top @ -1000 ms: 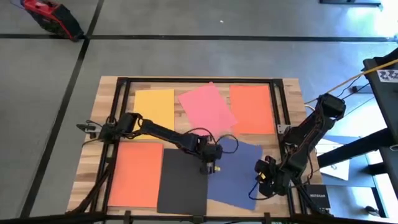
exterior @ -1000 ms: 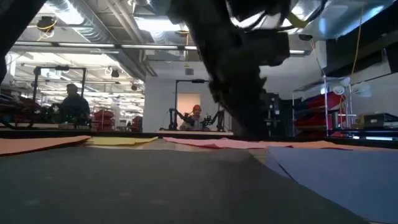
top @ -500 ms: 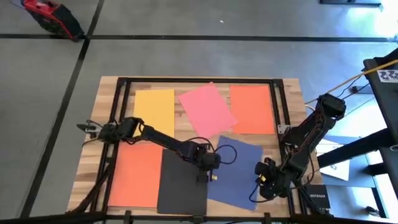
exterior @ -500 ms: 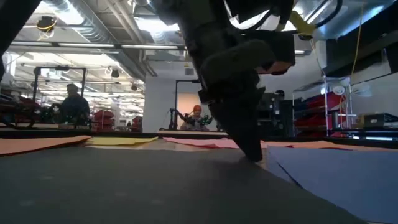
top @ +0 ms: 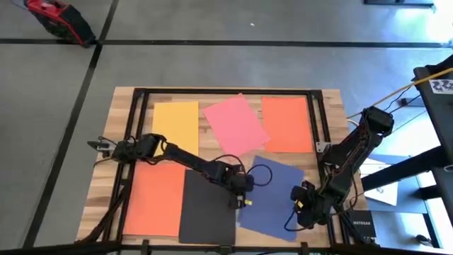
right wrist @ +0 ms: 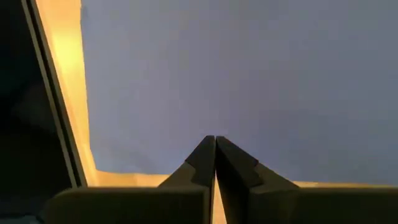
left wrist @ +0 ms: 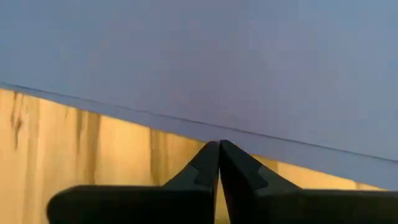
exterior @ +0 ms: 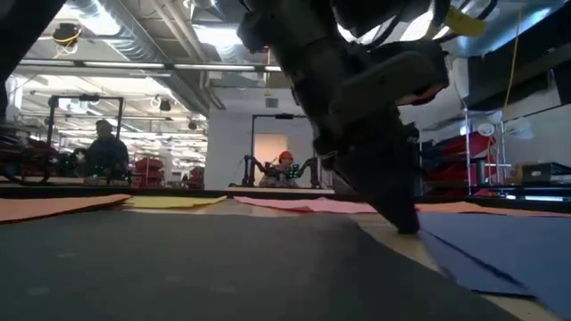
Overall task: Organize paper
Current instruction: Stack the blue paper on top of the blue paper on the table
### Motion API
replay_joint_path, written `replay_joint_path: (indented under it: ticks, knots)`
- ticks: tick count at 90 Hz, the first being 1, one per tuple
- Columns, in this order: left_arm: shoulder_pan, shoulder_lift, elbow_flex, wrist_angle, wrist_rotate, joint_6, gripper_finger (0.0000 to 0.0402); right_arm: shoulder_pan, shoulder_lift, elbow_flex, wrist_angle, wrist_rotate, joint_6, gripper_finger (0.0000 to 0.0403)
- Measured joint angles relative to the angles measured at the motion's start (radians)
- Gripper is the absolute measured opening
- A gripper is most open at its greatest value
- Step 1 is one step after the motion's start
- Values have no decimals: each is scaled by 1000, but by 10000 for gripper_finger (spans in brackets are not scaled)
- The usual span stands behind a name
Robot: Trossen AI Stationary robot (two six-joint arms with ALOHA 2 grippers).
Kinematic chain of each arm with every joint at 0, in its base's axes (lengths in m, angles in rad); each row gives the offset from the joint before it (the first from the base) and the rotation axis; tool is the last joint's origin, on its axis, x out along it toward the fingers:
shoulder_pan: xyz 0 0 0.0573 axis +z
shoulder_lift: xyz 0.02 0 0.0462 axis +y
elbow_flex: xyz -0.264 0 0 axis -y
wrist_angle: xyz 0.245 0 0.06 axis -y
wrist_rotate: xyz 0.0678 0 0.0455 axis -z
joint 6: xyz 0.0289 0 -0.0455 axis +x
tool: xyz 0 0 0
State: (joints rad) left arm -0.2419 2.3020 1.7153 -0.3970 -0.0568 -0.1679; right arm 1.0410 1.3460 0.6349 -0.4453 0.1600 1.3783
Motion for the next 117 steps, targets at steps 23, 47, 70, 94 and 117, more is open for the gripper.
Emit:
replay_joint_path:
  ticks: [23, 47, 70, 94, 117]
  knots:
    - [-19, -2, 76, -175, -12, 71, 0, 1, 1, 59, -42, -70, -50, 0]
    - [-67, -9, 65, -256, -7, 47, 0, 45, 138, 109, -59, -224, -26, 0]
    - [-86, 6, 64, -226, -13, 3, 0, 86, 287, 169, -32, -268, 32, 0]
    - [-91, 21, 63, -175, -3, -34, 0, 77, 306, 181, -46, -245, 29, 0]
    - [-95, 25, 62, -108, 3, -66, 0, 59, 307, 179, -76, -227, 2, 0]
